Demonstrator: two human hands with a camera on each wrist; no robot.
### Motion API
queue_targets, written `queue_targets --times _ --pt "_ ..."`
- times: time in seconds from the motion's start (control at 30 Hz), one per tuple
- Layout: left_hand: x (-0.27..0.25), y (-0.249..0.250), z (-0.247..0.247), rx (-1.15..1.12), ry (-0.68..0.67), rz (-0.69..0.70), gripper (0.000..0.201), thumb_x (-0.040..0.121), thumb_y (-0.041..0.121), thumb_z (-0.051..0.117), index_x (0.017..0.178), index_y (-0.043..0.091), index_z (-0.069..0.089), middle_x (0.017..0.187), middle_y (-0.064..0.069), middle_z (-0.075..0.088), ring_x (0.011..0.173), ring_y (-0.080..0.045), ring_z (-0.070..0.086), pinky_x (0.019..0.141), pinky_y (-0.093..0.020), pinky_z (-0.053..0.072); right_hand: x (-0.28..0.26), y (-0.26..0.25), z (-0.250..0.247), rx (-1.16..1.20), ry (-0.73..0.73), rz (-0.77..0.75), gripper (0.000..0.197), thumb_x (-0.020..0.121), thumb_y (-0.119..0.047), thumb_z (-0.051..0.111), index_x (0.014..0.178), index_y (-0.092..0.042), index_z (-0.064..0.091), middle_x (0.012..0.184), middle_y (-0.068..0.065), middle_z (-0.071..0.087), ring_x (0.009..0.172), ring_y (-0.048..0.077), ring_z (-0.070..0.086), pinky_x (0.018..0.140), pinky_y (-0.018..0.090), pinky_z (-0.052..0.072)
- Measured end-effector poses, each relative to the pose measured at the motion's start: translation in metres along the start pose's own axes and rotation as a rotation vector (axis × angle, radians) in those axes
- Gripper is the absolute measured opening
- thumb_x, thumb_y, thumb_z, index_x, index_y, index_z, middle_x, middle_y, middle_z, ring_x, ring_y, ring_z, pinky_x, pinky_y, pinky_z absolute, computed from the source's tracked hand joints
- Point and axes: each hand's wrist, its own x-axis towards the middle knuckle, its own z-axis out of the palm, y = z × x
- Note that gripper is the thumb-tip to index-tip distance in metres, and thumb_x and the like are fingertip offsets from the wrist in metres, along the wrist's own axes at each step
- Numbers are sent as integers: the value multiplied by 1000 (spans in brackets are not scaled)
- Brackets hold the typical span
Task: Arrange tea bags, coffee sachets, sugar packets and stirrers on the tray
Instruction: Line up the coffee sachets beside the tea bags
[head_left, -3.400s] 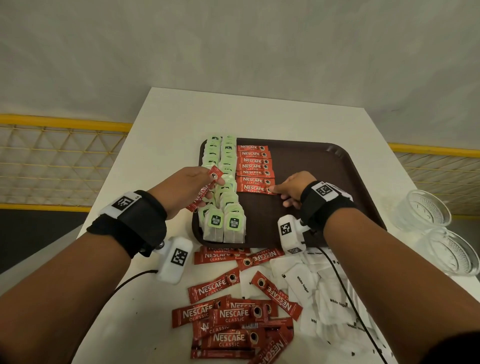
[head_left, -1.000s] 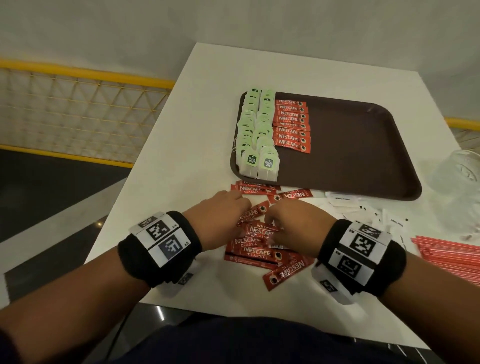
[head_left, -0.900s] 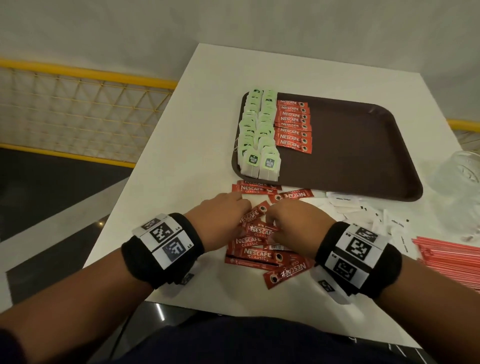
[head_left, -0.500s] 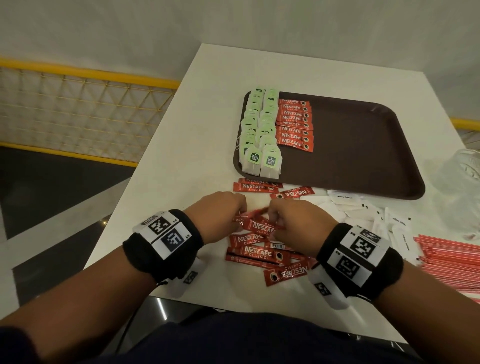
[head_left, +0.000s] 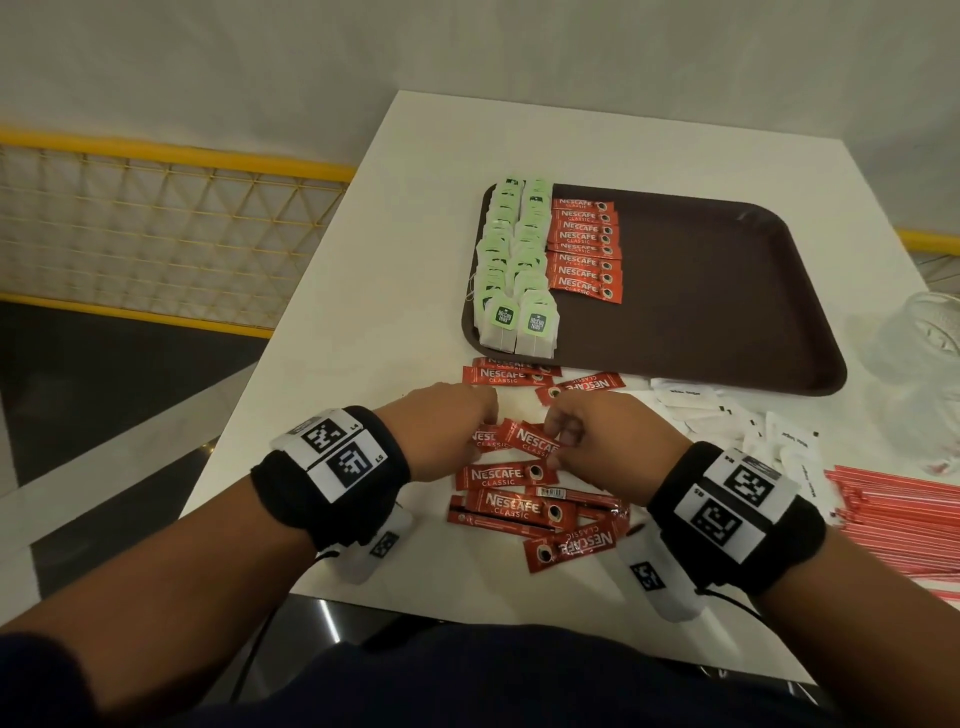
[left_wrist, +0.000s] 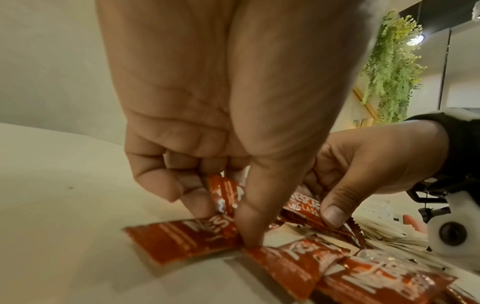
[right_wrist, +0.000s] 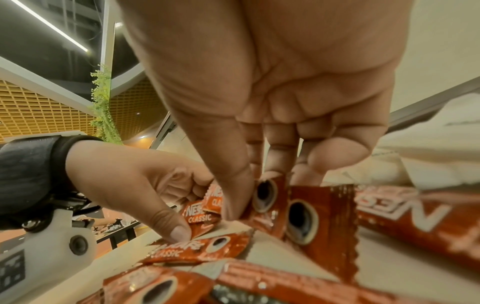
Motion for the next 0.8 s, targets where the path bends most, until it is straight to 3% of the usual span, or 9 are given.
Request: queue_targets --times 0.13,0.27,0.33,0.43,0.53,0.67,0.8 --pt "3 3 2 117 -14 18 29 96 22 54 124 14 53 122 -7 57 107 -23 52 92 -38 49 -1 1 1 3 -1 -9 19 84 -26 71 101 -26 62 86 -7 64 83 8 58 80 30 50" --pt "2 6 4 170 48 18 29 98 28 46 122 12 48 118 -6 53 98 -21 46 86 -37 45 -2 4 0 34 8 -11 20 85 -27 70 104 -26 65 87 -8 64 83 7 58 79 26 49" --pt "3 5 2 193 77 19 28 99 30 42 121 13 44 116 -5 54 92 -19 45 80 -36 41 -3 6 -3 80 24 -16 20 85 -27 70 104 -24 66 85 -9 62 77 4 57 72 23 49" --pt "4 -1 -6 142 101 13 31 100 31 40 125 13 38 98 -2 59 78 -19 50 70 -33 37 -6 8 -12 151 39 -25 13 86 -29 70 98 -26 67 82 -9 64 69 3 59 63 22 50" --pt "4 -5 -18 -115 110 25 24 102 26 42 119 10 36 75 1 50 62 -15 48 61 -32 38 -7 13 -23 216 88 -36 11 84 -30 72 94 -28 68 85 -7 68 73 6 64 72 30 56" --pt "6 0 -38 -540 152 12 21 102 27 40 104 6 44 82 -4 51 71 -18 44 66 -33 40 -3 17 -35 325 127 -95 9 82 -27 74 91 -25 72 86 -2 70 76 14 67 77 41 57" --pt "11 17 -49 -1010 85 48 22 86 39 45 79 18 42 62 8 42 60 -11 35 61 -29 32 7 13 -44 333 136 -158 8 84 -21 73 92 -20 74 85 1 72 78 19 67 78 44 55"
